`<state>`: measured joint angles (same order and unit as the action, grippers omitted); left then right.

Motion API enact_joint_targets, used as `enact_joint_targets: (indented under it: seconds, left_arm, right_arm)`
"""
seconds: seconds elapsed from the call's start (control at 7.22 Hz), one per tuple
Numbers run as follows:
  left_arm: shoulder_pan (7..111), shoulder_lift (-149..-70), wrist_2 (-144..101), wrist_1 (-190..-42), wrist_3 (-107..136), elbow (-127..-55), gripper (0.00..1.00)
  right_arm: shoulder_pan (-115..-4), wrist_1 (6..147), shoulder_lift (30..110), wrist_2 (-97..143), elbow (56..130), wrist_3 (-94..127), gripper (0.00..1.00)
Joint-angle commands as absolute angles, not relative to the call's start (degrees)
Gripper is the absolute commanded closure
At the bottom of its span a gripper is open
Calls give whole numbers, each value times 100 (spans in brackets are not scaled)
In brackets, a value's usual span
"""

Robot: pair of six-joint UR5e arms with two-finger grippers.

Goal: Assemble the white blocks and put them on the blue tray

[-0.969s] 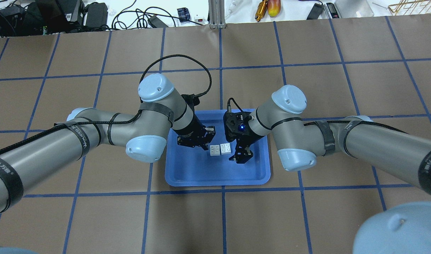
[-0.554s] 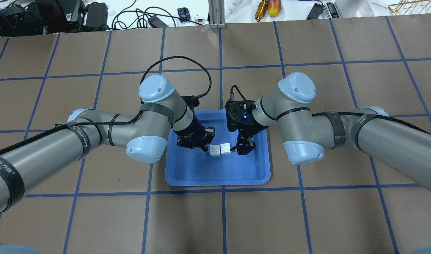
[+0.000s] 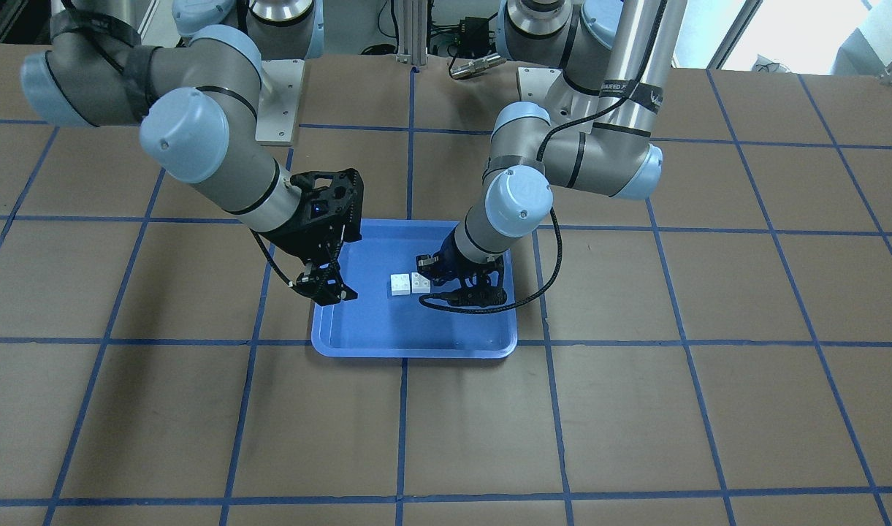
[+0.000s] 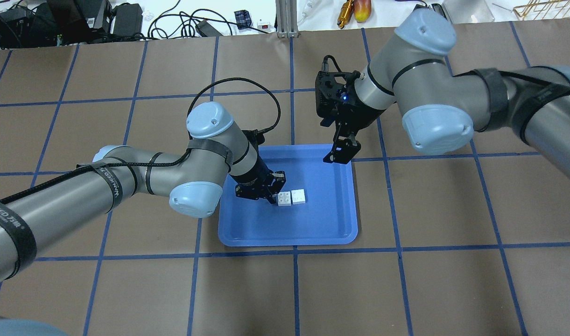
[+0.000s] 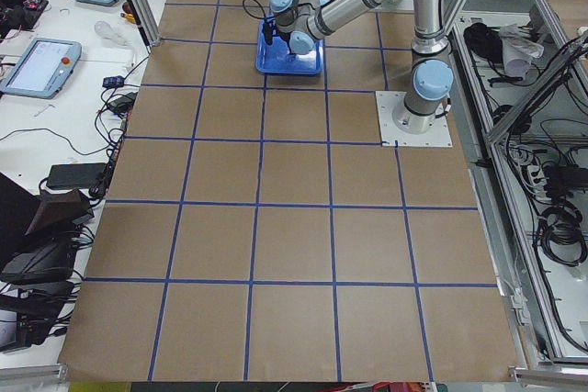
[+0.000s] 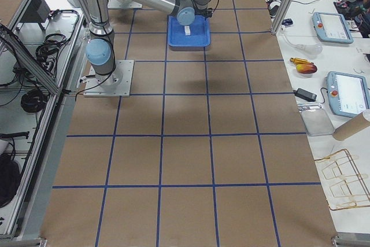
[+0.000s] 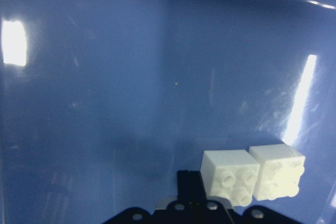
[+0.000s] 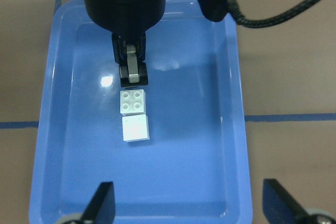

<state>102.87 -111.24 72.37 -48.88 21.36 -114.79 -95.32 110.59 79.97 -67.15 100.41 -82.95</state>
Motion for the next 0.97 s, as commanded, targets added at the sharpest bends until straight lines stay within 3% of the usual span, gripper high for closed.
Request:
enact_joint_targets:
  seconds: [0.0,0.83]
  left_arm:
    - [10353,-11145,7225,-4834,2268,-11461,100]
    - [10319,-10979,7251,-4763,2206,-11190,100]
  right_arm:
    - [-9379,9491,8348,-7066,8961,-8218,0]
    - [-8956,8045,9192,-7899,8640,-7113,0]
